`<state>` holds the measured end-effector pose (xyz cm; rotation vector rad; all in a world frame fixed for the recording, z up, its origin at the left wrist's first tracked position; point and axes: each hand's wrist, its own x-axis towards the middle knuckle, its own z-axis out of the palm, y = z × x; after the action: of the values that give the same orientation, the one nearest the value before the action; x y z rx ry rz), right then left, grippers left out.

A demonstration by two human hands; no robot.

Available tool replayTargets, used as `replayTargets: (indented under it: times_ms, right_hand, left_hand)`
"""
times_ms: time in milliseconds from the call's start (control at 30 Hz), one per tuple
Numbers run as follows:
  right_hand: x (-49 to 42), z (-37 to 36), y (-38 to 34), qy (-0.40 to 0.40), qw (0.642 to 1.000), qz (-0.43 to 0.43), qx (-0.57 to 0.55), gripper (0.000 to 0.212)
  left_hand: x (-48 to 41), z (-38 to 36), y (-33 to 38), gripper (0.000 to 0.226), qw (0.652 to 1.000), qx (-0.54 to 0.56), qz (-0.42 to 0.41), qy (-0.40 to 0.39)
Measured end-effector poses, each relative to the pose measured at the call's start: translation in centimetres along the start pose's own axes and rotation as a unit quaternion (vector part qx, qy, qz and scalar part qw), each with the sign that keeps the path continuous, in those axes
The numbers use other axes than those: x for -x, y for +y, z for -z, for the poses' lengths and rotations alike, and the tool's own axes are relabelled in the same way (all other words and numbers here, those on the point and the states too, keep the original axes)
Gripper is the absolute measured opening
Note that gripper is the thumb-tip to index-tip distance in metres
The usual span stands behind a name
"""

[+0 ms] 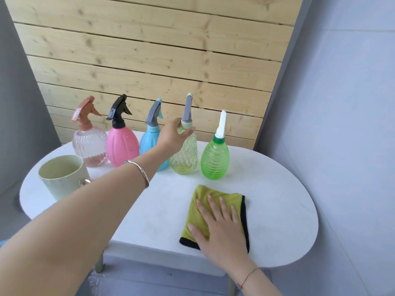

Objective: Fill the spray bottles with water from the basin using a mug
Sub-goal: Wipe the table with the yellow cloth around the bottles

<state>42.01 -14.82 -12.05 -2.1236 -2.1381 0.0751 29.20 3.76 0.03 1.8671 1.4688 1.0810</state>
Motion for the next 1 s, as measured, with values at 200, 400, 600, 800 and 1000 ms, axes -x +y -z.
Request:
replayTargets:
  times_ms: [200,400,600,800,1000]
  right_hand:
    - [-1.2,-0.8,-2.7,-0.003,0.999,0.039,-0.003,0.066]
    - [-3.7,-1.3,-5.0,0.013,0.996,0.063,-0.061,0.078]
    - [-8.8,-1.4,-7.3,0.022,0.995,0.013,-0.093,0.097]
    - [-14.1,-1.7,-8.3,0.03,0.993,-0.058,-0.095,0.062]
    - [-14.4,-1.9,-8.0,0.033,0.992,-0.054,-0.111,0.065]
  left_hand:
    - [2.1,1.6,0.1,0.026,0.999,0.038,-0.024,0.017]
    - [4.0,6.5,0.4,0.018,0.999,0.018,-0.048,0.008]
    - [5.1,10.3,-0.5,0.019,0.998,0.02,-0.054,0.014]
    - [5.9,11.6,-0.3,0.013,0.998,0.028,-0.056,0.025]
    - [5.0,10.9,-0.5,0.008,0.998,0.035,-0.051,0.027]
